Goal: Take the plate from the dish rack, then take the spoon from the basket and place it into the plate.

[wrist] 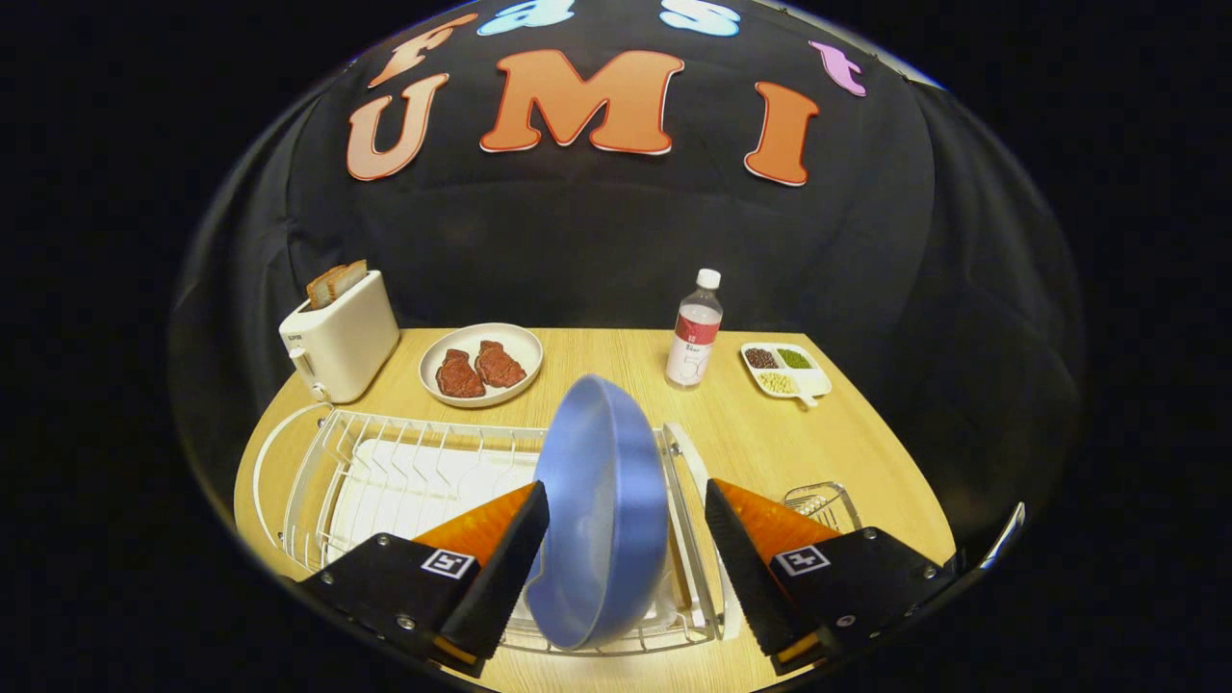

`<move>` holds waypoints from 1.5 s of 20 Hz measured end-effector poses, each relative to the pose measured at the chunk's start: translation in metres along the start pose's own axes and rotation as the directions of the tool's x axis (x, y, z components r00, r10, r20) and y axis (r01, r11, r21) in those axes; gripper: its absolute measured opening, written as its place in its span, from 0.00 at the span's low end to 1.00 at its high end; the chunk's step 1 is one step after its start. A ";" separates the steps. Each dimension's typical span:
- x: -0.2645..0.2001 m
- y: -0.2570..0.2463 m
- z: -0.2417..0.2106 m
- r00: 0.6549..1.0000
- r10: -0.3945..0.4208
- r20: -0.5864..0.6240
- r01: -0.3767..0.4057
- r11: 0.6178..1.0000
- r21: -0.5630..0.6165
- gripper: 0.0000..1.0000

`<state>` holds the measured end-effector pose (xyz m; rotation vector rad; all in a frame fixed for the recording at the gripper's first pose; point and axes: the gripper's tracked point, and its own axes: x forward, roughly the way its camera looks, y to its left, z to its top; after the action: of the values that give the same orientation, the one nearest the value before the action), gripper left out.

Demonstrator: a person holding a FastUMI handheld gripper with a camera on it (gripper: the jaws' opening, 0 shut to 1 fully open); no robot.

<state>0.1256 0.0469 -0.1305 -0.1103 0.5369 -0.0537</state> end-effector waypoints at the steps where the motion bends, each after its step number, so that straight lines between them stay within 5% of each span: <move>1: 0.003 0.003 -0.002 1.000 0.001 -0.016 -0.001 1.000 0.008 0.92; 2: 0.007 0.005 -0.003 1.000 0.002 -0.029 -0.002 1.000 0.014 0.87; 6: 0.017 0.002 -0.005 0.997 -0.034 -0.062 0.036 0.999 0.041 0.36; 7: 0.015 0.000 -0.005 0.996 -0.046 -0.076 0.050 0.997 0.050 0.31; 18: 0.001 -0.001 0.035 0.987 -0.162 0.004 0.162 0.984 -0.073 0.29; 24: -0.023 -0.012 0.039 0.989 -0.146 0.018 0.146 0.989 -0.018 0.29; 30: -0.062 -0.011 0.020 0.999 -0.038 0.005 0.037 0.994 0.099 0.28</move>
<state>0.0822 0.0431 -0.0804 -0.0235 0.5248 -0.1166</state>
